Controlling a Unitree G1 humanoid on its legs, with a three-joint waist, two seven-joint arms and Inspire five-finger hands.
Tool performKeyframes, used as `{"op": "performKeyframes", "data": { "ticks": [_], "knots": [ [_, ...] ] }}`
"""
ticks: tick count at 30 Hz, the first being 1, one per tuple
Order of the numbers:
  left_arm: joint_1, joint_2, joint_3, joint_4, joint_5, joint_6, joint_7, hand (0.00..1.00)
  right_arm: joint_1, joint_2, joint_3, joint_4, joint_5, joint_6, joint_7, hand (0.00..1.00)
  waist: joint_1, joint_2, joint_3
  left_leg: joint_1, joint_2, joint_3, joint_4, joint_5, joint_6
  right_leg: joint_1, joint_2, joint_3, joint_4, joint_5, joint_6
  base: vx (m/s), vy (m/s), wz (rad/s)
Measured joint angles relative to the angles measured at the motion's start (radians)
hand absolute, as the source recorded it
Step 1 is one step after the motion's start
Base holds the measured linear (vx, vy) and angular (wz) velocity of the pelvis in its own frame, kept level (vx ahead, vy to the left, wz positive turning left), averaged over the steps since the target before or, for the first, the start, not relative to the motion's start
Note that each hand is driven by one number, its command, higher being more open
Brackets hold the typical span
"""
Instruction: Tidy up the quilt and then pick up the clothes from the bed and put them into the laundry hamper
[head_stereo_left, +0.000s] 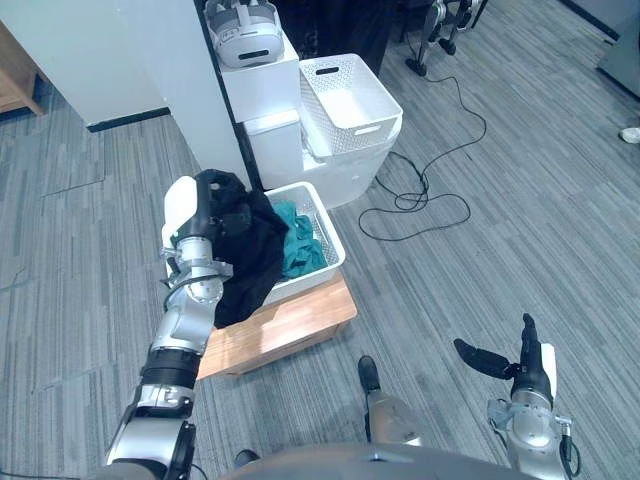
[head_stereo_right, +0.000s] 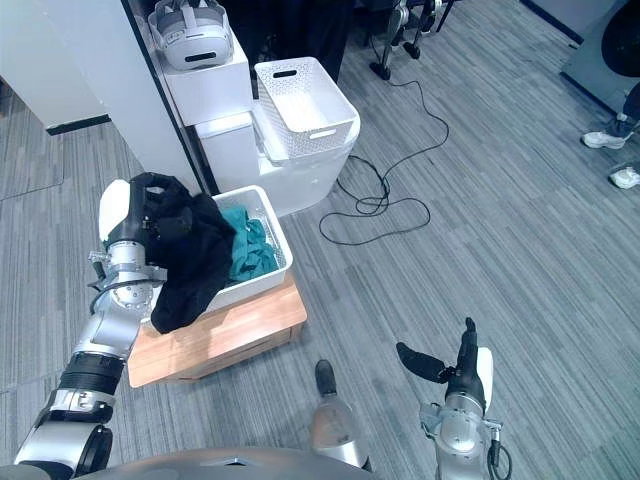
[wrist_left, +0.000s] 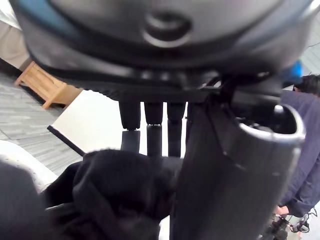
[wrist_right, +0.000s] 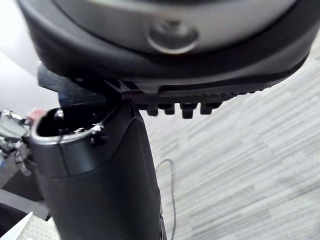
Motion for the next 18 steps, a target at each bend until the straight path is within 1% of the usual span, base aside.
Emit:
{"op": "performKeyframes", "data": {
  "ticks": [3,4,5,6,8,9,10,11,12,13,14,16,18],
  "knots": [
    [0.03,-0.034,0.0,-0.004,-0.017,-0.005,-0.025,1.0,0.0,0.003,0.032,0.002,-0.001,0.0,0.013,1.0,0.009,0.009,0.018,0.028,0.001,0.006,0.0,-0.002,0.003,0.026,0.001,0.0,0.0,0.0,0.0,-0.01,0.0,0.01],
    [0.04,-0.043,0.0,-0.007,-0.043,-0.01,-0.04,1.0,-0.001,0.004,0.041,0.011,-0.001,0.0,0.02,1.0,0.018,0.012,0.027,0.042,0.001,0.008,0.0,-0.004,0.003,0.04,0.001,-0.001,-0.001,-0.002,-0.001,-0.07,-0.005,0.05],
    [0.056,-0.047,-0.001,-0.038,-0.062,-0.01,-0.055,1.0,-0.003,0.004,0.051,0.033,-0.001,0.0,0.022,1.0,0.027,0.013,0.028,0.044,0.001,0.005,0.0,-0.006,0.003,0.045,0.001,-0.006,-0.001,-0.002,-0.001,-0.08,-0.01,0.09],
    [0.069,-0.046,-0.004,-0.067,-0.08,-0.011,-0.062,1.0,-0.002,0.004,0.055,0.041,-0.001,0.001,0.023,1.0,0.028,0.014,0.03,0.044,0.001,-0.001,0.0,-0.006,0.003,0.05,0.0,-0.01,-0.001,-0.003,0.001,-0.08,-0.021,0.25],
    [0.11,-0.045,-0.007,-0.187,-0.174,-0.032,-0.105,1.0,0.002,0.005,0.056,0.078,-0.003,0.004,0.026,1.0,0.035,0.019,0.035,0.044,0.002,-0.033,0.0,-0.007,0.004,0.073,-0.007,-0.039,-0.001,-0.01,0.007,-0.06,-0.019,0.4],
    [0.12,-0.043,-0.006,-0.236,-0.221,-0.051,-0.121,1.0,0.004,0.005,0.056,0.098,-0.004,0.006,0.027,1.0,0.044,0.022,0.036,0.044,0.002,-0.044,0.0,-0.007,0.005,0.082,-0.01,-0.05,-0.001,-0.012,0.008,-0.04,-0.008,0.39],
    [0.128,-0.036,-0.006,-0.289,-0.295,-0.089,-0.13,1.0,0.002,0.005,0.058,0.13,-0.007,0.012,0.031,1.0,0.055,0.025,0.038,0.046,0.001,-0.056,0.0,-0.007,0.005,0.094,-0.014,-0.06,-0.001,-0.015,0.011,-0.03,-0.002,0.28],
    [0.134,-0.031,-0.006,-0.312,-0.332,-0.111,-0.13,1.0,-0.002,0.005,0.06,0.148,-0.008,0.017,0.037,1.0,0.062,0.026,0.037,0.048,0.001,-0.059,0.0,-0.007,0.006,0.098,-0.015,-0.063,-0.001,-0.016,0.011,-0.04,-0.004,0.24],
    [0.146,-0.025,-0.004,-0.351,-0.386,-0.145,-0.13,1.0,-0.003,0.005,0.068,0.185,-0.009,0.018,0.042,1.0,0.081,0.031,0.035,0.051,0.001,-0.067,0.002,-0.007,0.007,0.107,-0.016,-0.071,-0.001,-0.018,0.01,-0.03,-0.01,0.22],
    [0.158,-0.026,0.002,-0.382,-0.435,-0.166,-0.128,1.0,-0.006,0.006,0.08,0.226,-0.01,0.018,0.048,1.0,0.094,0.032,0.035,0.049,0.002,-0.084,0.014,-0.01,0.011,0.119,-0.021,-0.082,-0.001,-0.021,0.012,-0.02,-0.014,0.26],
    [0.171,-0.028,0.009,-0.394,-0.453,-0.178,-0.127,1.0,-0.01,0.006,0.086,0.25,-0.01,0.018,0.05,1.0,0.099,0.034,0.035,0.049,0.003,-0.092,0.016,-0.011,0.013,0.127,-0.022,-0.089,-0.001,-0.024,0.012,-0.01,-0.011,0.29],
    [0.267,-0.054,0.06,-0.439,-0.523,-0.224,-0.125,1.0,-0.029,0.017,0.096,0.34,-0.028,0.023,0.056,1.0,0.107,0.039,0.032,0.049,0.001,-0.112,0.029,-0.017,0.019,0.146,-0.03,-0.107,-0.001,-0.029,0.015,0.0,-0.002,0.26],
    [0.349,-0.102,0.107,-0.442,-0.576,-0.241,-0.123,1.0,-0.032,0.034,0.096,0.384,-0.045,0.025,0.058,1.0,0.112,0.042,0.03,0.05,0.001,-0.127,0.03,-0.018,0.02,0.159,-0.033,-0.12,-0.001,-0.033,0.016,0.0,-0.002,0.23]
  ]
}}
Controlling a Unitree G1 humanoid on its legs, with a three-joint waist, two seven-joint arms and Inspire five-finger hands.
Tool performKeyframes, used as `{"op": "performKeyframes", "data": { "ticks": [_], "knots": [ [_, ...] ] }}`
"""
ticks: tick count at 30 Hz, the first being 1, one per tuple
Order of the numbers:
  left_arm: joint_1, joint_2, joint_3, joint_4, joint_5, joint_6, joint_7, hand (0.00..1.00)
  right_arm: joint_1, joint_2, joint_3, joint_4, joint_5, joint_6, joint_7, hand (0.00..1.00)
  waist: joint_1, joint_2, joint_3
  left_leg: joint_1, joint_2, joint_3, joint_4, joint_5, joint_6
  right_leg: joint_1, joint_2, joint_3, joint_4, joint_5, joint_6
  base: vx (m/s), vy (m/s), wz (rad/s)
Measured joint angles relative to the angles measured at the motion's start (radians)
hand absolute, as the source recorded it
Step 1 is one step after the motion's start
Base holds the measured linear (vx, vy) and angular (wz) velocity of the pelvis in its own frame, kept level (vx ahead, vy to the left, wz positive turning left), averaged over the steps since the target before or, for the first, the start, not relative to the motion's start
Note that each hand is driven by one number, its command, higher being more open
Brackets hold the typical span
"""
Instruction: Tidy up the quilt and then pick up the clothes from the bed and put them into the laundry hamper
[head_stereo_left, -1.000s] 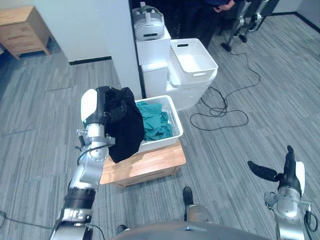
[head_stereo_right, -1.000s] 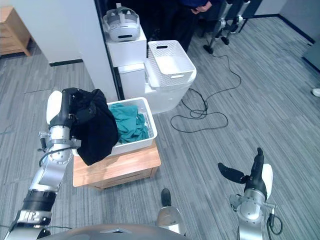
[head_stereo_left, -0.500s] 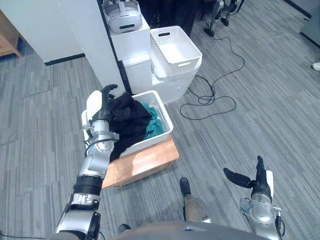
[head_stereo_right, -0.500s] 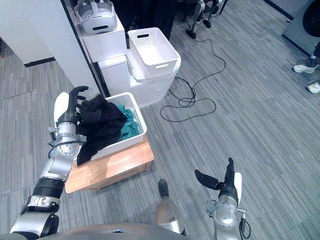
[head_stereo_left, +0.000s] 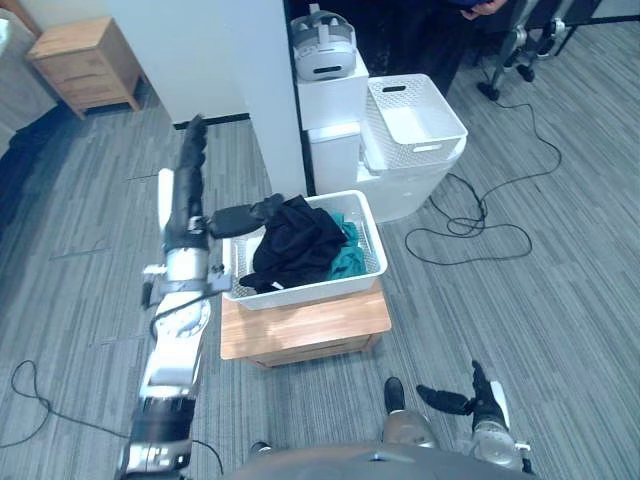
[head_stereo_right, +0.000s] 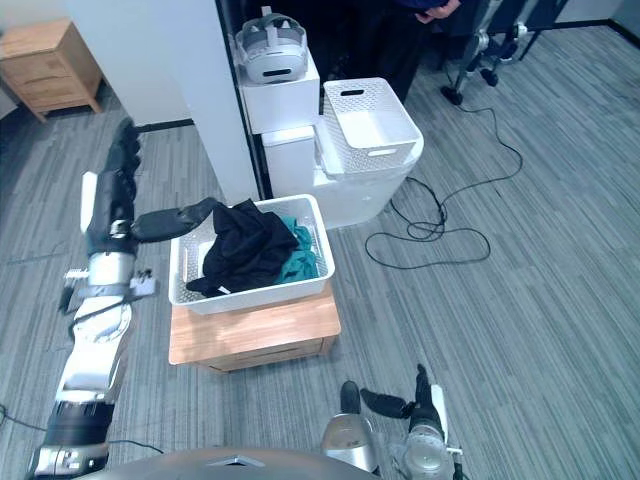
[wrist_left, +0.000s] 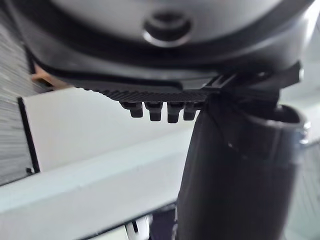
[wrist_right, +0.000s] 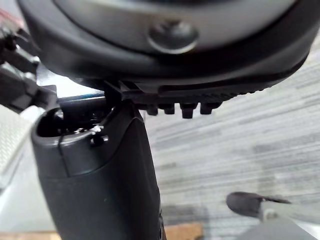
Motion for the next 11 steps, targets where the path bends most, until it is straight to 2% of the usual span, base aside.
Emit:
{"op": "performKeyframes", "data": {
  "ticks": [2,3,5,7,8,9,11],
  "knots": [
    [0.134,-0.055,0.028,0.069,-0.163,-0.012,0.001,1.0,-0.003,0.008,-0.012,0.045,0.003,0.001,0.004,1.0,0.021,0.001,-0.001,0.01,-0.001,-0.023,-0.001,0.0,0.001,0.025,-0.004,-0.023,0.0,-0.006,-0.002,-0.01,-0.004,0.28],
    [0.16,-0.062,0.028,0.105,-0.193,-0.012,-0.002,1.0,-0.005,0.008,-0.014,0.055,0.003,0.001,0.004,1.0,0.029,0.001,-0.001,0.018,-0.001,-0.027,-0.001,0.0,0.001,0.036,-0.004,-0.026,0.0,-0.009,-0.002,-0.01,0.0,0.29],
    [0.252,-0.089,0.021,0.293,-0.368,0.014,-0.03,1.0,-0.013,0.003,-0.011,0.101,0.002,0.002,0.004,1.0,0.054,-0.008,-0.014,0.035,0.0,-0.042,-0.003,-0.001,0.002,0.069,-0.007,-0.052,0.0,-0.019,0.0,-0.02,0.003,0.29],
    [0.3,-0.107,0.023,0.455,-0.45,0.046,-0.037,1.0,-0.024,0.001,-0.006,0.128,0.003,0.008,0.005,1.0,0.066,-0.018,-0.025,0.037,-0.002,-0.054,-0.005,-0.001,0.002,0.079,-0.011,-0.064,0.0,-0.023,0.002,-0.02,0.006,0.22],
    [0.314,-0.115,0.024,0.577,-0.462,0.07,-0.042,1.0,-0.032,0.001,0.001,0.149,0.006,0.014,0.004,1.0,0.079,-0.025,-0.031,0.044,-0.004,-0.055,-0.011,0.0,0.002,0.086,-0.013,-0.069,0.0,-0.024,0.003,-0.01,0.008,0.13],
    [0.318,-0.12,0.026,0.639,-0.459,0.08,-0.043,1.0,-0.037,0.002,0.001,0.163,0.012,0.017,0.004,1.0,0.082,-0.028,-0.032,0.05,-0.006,-0.055,-0.019,0.001,0.001,0.091,-0.014,-0.07,0.0,-0.025,0.004,-0.02,0.012,0.08],
    [0.326,-0.143,0.047,0.884,-0.44,0.1,-0.054,1.0,-0.062,0.005,0.0,0.224,0.047,0.023,-0.001,1.0,0.083,-0.042,-0.049,0.054,-0.012,-0.056,-0.032,0.005,0.003,0.091,-0.018,-0.072,-0.001,-0.03,0.001,-0.01,0.007,0.02]
  ]
}}
